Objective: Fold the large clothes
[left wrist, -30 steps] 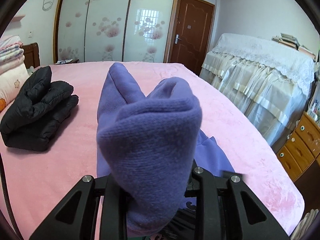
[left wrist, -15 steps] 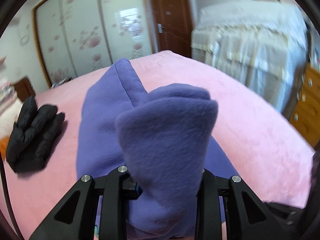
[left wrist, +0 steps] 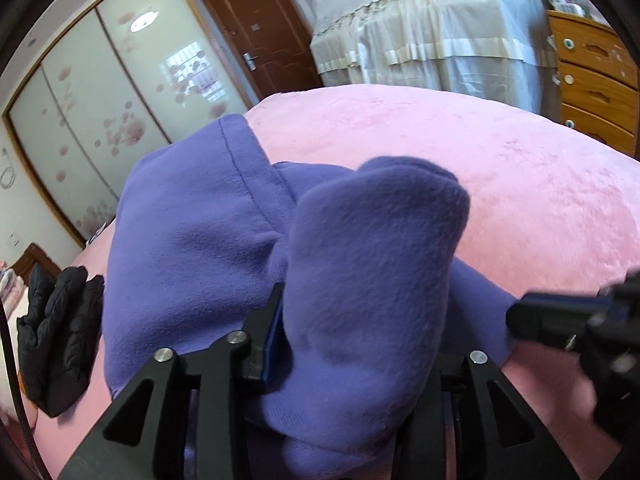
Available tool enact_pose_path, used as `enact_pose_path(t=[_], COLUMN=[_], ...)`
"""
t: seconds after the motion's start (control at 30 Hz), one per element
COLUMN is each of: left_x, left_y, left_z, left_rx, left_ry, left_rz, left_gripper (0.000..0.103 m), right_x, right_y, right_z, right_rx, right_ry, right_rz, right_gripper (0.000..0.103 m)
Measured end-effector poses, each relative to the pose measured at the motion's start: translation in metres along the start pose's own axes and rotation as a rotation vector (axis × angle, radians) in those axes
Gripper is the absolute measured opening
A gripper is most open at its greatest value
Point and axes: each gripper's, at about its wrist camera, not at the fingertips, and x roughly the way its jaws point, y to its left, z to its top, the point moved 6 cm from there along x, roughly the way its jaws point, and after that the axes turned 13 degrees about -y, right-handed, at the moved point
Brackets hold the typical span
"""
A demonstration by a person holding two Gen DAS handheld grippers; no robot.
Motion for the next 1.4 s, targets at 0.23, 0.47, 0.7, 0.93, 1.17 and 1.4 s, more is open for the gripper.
enact_pose_path(t=[0.23,0.47,0.7,0.93,1.17,1.4], left_x=[-0.018,-0.032,-0.035,-0.041,-0.053,-0.097], left_y=[0.009,0.021,0.024,0.035,0.045,0.046], left_z=[0.002,-0.001,-0.003,-0.002,0.002,0.003], left_rx=[-0.109,-0.184,-0.241,-0.269,-0.324,-0.248], left_ry=[-0.125,-0.173,-0.189,-0.204,-0.211,-0.223], left_rz=[-0.113,-0.179,-0.191,-0.225,-0.281,-0.405], left_gripper=[0.081,0.082,0.082,0.087,0.092,0.092], right_x=[-0.016,-0.019,0.001,0.013,0.006,0.020], right_y=[-0.002,0.010,0.051,0.058,0.059,0.060], right_z=[0.023,0.069,0.095,0.079,0.069,0.048], right_rx=[0.049,0.126,-0.037,-0.062,-0.135,-0.300], right_ry=[-0.007,0.001,0.118,0.231,0.255,0.316], right_rz=[0.089,0.285,0.385,0.443,0.453,0.331], right_gripper=[0.017,0.039,0.039,0.039,0.038,0.029])
